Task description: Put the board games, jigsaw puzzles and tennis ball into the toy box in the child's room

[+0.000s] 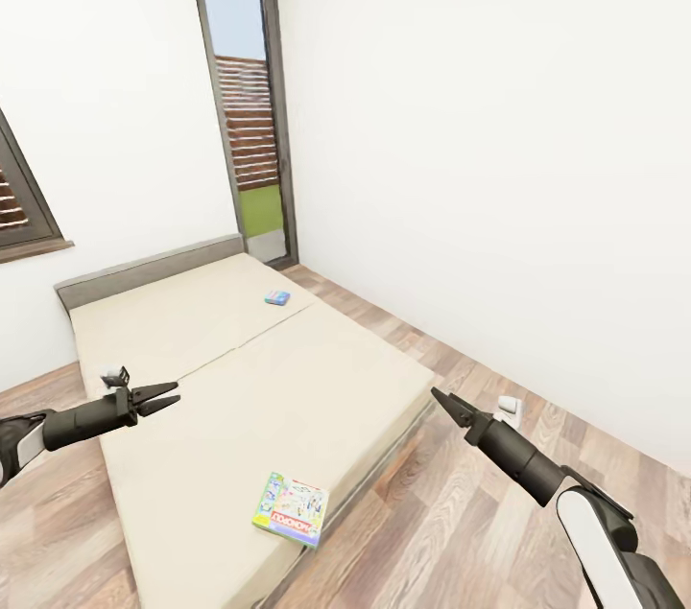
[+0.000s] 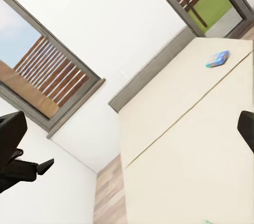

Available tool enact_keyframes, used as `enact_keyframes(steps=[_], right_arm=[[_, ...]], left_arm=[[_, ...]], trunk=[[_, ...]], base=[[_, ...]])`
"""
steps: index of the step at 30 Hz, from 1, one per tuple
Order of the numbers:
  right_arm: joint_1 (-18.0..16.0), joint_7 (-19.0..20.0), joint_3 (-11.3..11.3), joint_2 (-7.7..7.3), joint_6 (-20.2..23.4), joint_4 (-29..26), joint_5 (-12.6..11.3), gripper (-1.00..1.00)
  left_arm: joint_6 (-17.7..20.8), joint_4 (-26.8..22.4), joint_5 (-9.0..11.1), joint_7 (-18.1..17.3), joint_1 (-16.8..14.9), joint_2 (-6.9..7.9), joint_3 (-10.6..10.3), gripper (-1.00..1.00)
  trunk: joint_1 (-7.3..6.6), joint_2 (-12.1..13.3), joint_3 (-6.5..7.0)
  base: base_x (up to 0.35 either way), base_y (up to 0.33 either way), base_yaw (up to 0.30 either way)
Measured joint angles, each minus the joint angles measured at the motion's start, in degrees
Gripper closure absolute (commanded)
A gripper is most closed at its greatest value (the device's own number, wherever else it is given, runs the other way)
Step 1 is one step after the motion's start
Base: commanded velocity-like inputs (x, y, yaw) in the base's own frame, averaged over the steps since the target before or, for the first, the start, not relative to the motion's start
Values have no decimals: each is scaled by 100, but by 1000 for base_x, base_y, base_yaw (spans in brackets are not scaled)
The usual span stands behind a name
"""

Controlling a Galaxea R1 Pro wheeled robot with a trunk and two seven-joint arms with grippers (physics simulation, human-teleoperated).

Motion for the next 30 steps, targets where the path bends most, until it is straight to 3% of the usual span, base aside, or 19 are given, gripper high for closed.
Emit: enact_keyframes(steps=[7, 30], right_arm=[[-1, -2, 9, 6, 0, -3, 0, -100], [-2, -57, 16, 35, 1, 28, 66, -100]], left_arm=[[0, -1, 0, -2, 0, 1, 0, -100], [0, -1, 0, -2, 2, 2, 0, -100]], trunk=[[0, 0, 0], [0, 0, 0]], base=[[0, -236, 133], [0, -236, 279]])
